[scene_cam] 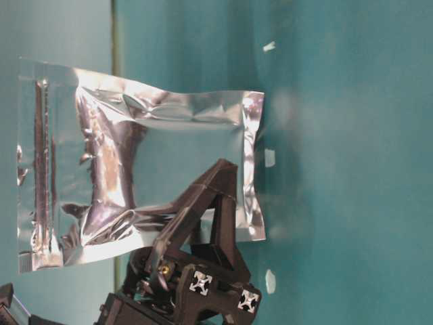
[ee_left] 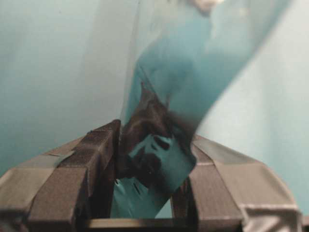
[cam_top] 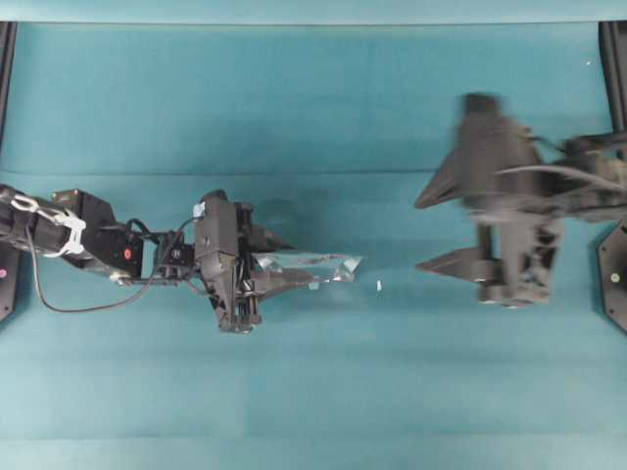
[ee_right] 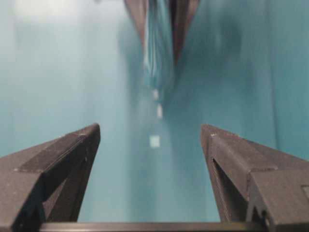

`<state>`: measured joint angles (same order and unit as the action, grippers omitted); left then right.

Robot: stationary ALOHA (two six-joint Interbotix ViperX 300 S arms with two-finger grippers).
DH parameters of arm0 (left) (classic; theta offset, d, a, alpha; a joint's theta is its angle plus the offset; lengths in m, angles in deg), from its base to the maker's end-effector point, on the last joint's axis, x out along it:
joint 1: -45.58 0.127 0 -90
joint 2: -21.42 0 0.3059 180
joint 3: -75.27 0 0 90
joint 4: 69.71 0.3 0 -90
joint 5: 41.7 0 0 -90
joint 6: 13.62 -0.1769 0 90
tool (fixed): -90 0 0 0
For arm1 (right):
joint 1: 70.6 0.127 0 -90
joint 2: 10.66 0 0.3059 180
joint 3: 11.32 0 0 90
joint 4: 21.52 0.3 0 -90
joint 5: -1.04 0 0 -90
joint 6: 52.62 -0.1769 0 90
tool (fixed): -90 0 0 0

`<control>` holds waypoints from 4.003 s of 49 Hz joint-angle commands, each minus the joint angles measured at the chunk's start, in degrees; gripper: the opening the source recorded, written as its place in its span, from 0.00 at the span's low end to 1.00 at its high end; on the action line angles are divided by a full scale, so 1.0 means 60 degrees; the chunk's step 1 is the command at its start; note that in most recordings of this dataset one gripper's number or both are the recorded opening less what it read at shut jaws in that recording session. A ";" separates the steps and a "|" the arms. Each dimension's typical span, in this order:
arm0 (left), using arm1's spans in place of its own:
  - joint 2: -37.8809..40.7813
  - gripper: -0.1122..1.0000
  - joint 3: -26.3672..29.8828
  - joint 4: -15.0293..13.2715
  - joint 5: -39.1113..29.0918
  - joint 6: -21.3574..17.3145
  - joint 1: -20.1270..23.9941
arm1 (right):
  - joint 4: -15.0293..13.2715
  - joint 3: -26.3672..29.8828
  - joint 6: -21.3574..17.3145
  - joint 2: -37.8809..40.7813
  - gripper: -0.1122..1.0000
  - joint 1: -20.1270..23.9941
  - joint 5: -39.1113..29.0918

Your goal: Hand over the silver zip bag and make it stand upright.

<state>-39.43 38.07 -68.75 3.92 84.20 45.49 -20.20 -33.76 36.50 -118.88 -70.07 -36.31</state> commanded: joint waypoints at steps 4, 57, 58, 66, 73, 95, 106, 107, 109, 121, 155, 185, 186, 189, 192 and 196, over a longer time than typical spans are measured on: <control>-0.0088 0.41 0.0059 0.0044 -0.0044 0.0029 -0.0103 | -0.0015 -0.0674 -0.0132 -0.0937 0.93 0.0029 0.1157; -0.0132 0.41 0.0088 0.0044 -0.0161 0.0029 -0.0176 | -0.0015 -0.1523 -0.0410 -0.1274 0.93 0.0029 0.1333; -0.0117 0.41 0.0117 0.0044 -0.0146 0.0029 -0.0176 | -0.0015 -0.1523 -0.0410 -0.1274 0.93 0.0029 0.1333; -0.0117 0.41 0.0117 0.0044 -0.0146 0.0029 -0.0176 | -0.0015 -0.1523 -0.0396 -0.1289 0.93 0.0029 0.1304; -0.0117 0.41 0.0088 0.0044 -0.0146 0.0029 -0.0176 | -0.0015 -0.1567 -0.0410 -0.1289 0.93 0.0029 0.1304; -0.0132 0.41 0.0117 0.0044 -0.0249 0.0029 -0.0176 | -0.0015 -0.1641 -0.0410 -0.1274 0.93 0.0029 0.1348; -0.0117 0.41 0.0088 0.0044 -0.0249 0.0029 -0.0176 | -0.0015 -0.1655 -0.0410 -0.1274 0.93 0.0029 0.1348; -0.0117 0.41 0.0088 0.0044 -0.0249 0.0029 -0.0176 | -0.0015 -0.1655 -0.0410 -0.1274 0.93 0.0029 0.1348; -0.0117 0.41 0.0117 0.0044 -0.0249 0.0029 -0.0176 | -0.0015 -0.1655 -0.0425 -0.1289 0.93 0.0029 0.1348; -0.0132 0.41 0.0117 0.0044 -0.0249 0.0029 -0.0176 | -0.0015 -0.1685 -0.0425 -0.1274 0.93 0.0029 0.1362; -0.0117 0.41 0.0117 0.0044 -0.0249 0.0073 -0.0176 | 0.0000 -0.1729 -0.0425 -0.1289 0.93 0.0029 0.1377; -0.0132 0.41 0.0073 0.0044 -0.0249 0.0073 -0.0176 | -0.0015 -0.1860 -0.0425 -0.1289 0.93 0.0029 0.1465; -0.0132 0.41 0.0073 0.0044 -0.0249 0.0073 -0.0176 | -0.0015 -0.1860 -0.0425 -0.1289 0.93 0.0029 0.1465; -0.0132 0.41 0.0073 0.0044 -0.0264 0.0073 -0.0176 | -0.0015 -0.1875 -0.0425 -0.1289 0.93 0.0029 0.1465; -0.0132 0.41 0.0073 0.0059 -0.0264 0.0073 -0.0176 | -0.0015 -0.1875 -0.0425 -0.1289 0.93 0.0029 0.1479; -0.0132 0.41 0.0073 0.0044 -0.0308 0.0073 -0.0176 | -0.0015 -0.1890 -0.0425 -0.1289 0.93 0.0029 0.1509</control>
<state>-39.78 38.33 -68.66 2.42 84.46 45.14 -20.20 -45.62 34.48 -126.26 -69.99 -27.88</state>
